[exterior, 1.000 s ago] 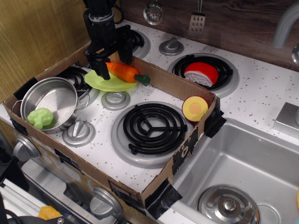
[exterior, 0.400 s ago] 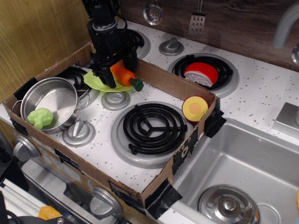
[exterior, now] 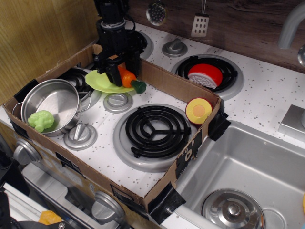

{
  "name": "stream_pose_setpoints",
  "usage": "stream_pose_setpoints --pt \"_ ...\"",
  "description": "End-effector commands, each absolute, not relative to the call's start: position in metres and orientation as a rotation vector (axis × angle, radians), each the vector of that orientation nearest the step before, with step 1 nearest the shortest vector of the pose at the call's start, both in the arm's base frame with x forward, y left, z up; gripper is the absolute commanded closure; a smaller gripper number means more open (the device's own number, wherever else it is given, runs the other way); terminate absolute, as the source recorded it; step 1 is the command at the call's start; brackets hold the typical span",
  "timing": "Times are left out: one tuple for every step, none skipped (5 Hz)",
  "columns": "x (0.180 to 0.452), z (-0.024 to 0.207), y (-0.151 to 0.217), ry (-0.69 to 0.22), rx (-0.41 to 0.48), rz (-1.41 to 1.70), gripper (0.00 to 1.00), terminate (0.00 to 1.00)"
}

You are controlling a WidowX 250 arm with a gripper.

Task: Take carrot off plate

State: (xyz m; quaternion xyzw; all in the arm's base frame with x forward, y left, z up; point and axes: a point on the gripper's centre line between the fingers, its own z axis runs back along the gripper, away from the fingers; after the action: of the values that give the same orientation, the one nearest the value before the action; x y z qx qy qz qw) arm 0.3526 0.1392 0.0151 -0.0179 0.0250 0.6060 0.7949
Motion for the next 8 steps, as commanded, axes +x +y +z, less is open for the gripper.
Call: stream_pose_setpoints --pt "0.351 0.03 0.137 -0.05 0.029 1.29 1.0 0.0" --pt "0.345 0.05 0.128 -0.137 0.079 1.334 1.0 0.0" --pt "0.34 0.072 0.117 -0.171 0.133 1.353 1.0 0.0" --pt "0.336 0.095 0.104 -0.185 0.189 1.396 1.0 0.0" --pt "0.324 0.099 0.094 -0.17 0.204 1.434 1.0 0.0" --pt "0.307 0.09 0.082 -0.126 0.18 1.482 1.0 0.0" --pt "0.289 0.072 0.07 -0.101 0.126 1.53 1.0 0.0" --pt "0.279 0.057 0.059 -0.116 0.089 1.564 1.0 0.0"
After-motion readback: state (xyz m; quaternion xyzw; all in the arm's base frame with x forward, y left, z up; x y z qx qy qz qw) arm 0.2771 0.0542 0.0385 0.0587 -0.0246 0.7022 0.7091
